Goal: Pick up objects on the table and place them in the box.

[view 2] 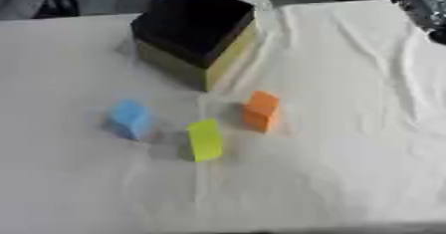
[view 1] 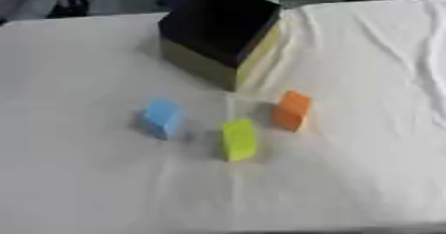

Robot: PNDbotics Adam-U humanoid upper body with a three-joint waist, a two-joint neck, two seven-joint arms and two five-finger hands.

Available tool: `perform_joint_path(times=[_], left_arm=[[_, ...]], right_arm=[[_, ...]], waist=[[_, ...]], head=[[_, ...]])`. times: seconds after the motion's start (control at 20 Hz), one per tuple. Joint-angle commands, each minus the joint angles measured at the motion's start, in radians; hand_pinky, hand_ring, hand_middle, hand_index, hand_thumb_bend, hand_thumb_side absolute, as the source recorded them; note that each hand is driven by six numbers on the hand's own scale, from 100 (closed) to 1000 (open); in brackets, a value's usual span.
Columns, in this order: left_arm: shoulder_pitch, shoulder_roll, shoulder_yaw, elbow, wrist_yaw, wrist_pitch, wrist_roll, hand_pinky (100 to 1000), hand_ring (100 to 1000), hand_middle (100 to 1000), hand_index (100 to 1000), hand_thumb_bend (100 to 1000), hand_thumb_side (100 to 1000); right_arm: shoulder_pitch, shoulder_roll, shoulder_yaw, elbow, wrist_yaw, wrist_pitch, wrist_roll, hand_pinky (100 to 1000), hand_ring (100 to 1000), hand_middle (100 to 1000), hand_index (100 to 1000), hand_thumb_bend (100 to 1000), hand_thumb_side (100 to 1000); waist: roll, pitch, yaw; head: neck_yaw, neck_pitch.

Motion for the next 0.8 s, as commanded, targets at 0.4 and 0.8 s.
perform_joint_path(times=[0.4,0.8], left_arm=[[-0.021,0.02,0.005,-0.014,0.002,-0.009,0.005,720,751,774,907,601,938],[-0.036,0.024,-0.002,-0.014,-0.001,-0.004,-0.003,721,752,775,906,599,942]], right_arm=[[-0.029,-0.025,-0.003,-0.014,0.01,-0.001,0.005,794,836,835,866,176,1000],[-0.046,-0.039,0.006,-0.014,0.03,-0.003,0.013,796,837,834,863,195,1000]], waist=[[0.004,0.013,0.008],[0.003,0.043,0.012]], head=[[0.004,-0.017],[-0.034,0.01]])
